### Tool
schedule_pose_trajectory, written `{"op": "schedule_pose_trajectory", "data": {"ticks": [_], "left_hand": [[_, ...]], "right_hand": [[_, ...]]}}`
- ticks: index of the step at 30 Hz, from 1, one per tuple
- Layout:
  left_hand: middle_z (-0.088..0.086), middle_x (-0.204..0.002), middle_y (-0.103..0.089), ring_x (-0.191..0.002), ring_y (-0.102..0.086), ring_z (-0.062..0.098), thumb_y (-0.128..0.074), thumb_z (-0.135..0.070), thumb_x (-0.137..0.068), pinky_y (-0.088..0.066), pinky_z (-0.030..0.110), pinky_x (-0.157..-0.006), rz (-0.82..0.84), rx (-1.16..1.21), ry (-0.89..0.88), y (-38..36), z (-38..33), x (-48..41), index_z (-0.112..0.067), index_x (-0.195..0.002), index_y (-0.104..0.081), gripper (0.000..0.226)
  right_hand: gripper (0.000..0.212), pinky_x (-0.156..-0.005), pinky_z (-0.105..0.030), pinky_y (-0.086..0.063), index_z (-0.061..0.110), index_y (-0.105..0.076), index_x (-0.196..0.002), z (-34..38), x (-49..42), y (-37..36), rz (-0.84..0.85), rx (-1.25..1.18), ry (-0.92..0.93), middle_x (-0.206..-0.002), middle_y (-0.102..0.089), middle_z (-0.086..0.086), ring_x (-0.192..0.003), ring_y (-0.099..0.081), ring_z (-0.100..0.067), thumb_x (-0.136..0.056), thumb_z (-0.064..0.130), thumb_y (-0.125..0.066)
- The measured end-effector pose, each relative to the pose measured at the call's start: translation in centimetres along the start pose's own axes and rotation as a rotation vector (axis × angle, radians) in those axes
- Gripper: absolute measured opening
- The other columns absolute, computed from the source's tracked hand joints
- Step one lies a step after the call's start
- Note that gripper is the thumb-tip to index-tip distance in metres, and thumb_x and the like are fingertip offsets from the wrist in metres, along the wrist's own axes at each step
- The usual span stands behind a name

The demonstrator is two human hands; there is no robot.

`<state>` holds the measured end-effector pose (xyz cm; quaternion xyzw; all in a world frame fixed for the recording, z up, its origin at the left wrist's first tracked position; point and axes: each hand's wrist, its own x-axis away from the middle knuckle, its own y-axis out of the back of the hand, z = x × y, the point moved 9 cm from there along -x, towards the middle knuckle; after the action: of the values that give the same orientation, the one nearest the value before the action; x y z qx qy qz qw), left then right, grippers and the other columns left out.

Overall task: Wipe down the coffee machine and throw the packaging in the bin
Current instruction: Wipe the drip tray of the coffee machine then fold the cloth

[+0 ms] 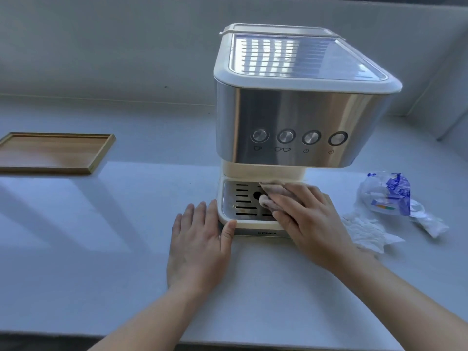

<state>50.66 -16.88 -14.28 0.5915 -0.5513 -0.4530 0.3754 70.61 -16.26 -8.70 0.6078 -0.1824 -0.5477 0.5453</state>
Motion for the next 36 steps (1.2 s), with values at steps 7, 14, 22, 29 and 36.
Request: {"op": "schedule_pose_trajectory", "data": {"ticks": [7, 14, 22, 29, 36], "left_hand": [[-0.005, -0.154, -0.032, -0.145, -0.018, 0.022, 0.008, -0.066, -0.088, -0.013, 0.042, -0.121, 0.004, -0.003, -0.003, 0.0, 0.0, 0.1, -0.025, -0.152, -0.021, 0.081], [-0.007, -0.157, -0.029, -0.146, -0.016, 0.016, -0.008, -0.069, -0.089, -0.012, 0.039, -0.122, -0.008, 0.183, 0.013, 0.5, 0.3, 0.2, -0.029, -0.153, -0.018, 0.077], [-0.008, -0.143, -0.039, -0.132, -0.037, 0.014, -0.056, -0.043, -0.08, -0.036, 0.03, -0.108, -0.203, 0.384, -0.408, 5.1, -7.6, 0.3, -0.031, -0.147, -0.03, 0.073], [0.0, -0.132, -0.043, -0.12, -0.043, 0.023, -0.046, -0.06, -0.091, -0.038, 0.039, -0.103, 0.056, -0.033, -0.535, 1.1, -15.4, -5.0, -0.041, -0.135, -0.045, 0.048], [-0.006, -0.114, -0.05, -0.103, -0.049, 0.023, -0.048, -0.036, -0.086, -0.04, 0.035, -0.076, -0.005, -0.051, -0.555, 3.2, -11.6, -4.4, -0.026, -0.105, -0.053, 0.022]], "right_hand": [[0.017, -0.077, -0.042, -0.045, 0.022, -0.072, -0.099, -0.6, -3.5, -1.2, -0.033, 0.151, -0.275, -0.107, -0.063, -0.002, -0.094, -0.05, -0.033, -0.094, 0.032, -0.058], [0.029, -0.086, -0.04, -0.042, 0.028, -0.065, -0.119, -1.0, -4.6, -1.7, 0.094, 0.095, -0.301, -0.124, -0.056, -0.002, -0.11, -0.046, -0.032, -0.093, 0.039, -0.057], [0.036, -0.113, -0.035, -0.033, 0.017, -0.055, -0.136, -3.9, 4.2, 1.4, -0.287, -0.571, -0.619, -0.141, -0.051, 0.005, -0.133, -0.043, -0.013, -0.1, 0.017, -0.051], [0.074, -0.107, -0.034, -0.042, 0.024, -0.043, -0.145, -4.0, 6.5, -0.4, -0.281, -0.735, -0.717, -0.141, -0.054, 0.01, -0.128, -0.049, -0.005, -0.071, 0.021, -0.045], [0.09, -0.116, -0.035, -0.031, 0.021, -0.021, -0.155, -2.1, 5.5, -1.7, -0.063, -0.388, -0.604, -0.163, -0.019, 0.001, -0.148, -0.022, -0.013, -0.083, 0.049, -0.068]]}}
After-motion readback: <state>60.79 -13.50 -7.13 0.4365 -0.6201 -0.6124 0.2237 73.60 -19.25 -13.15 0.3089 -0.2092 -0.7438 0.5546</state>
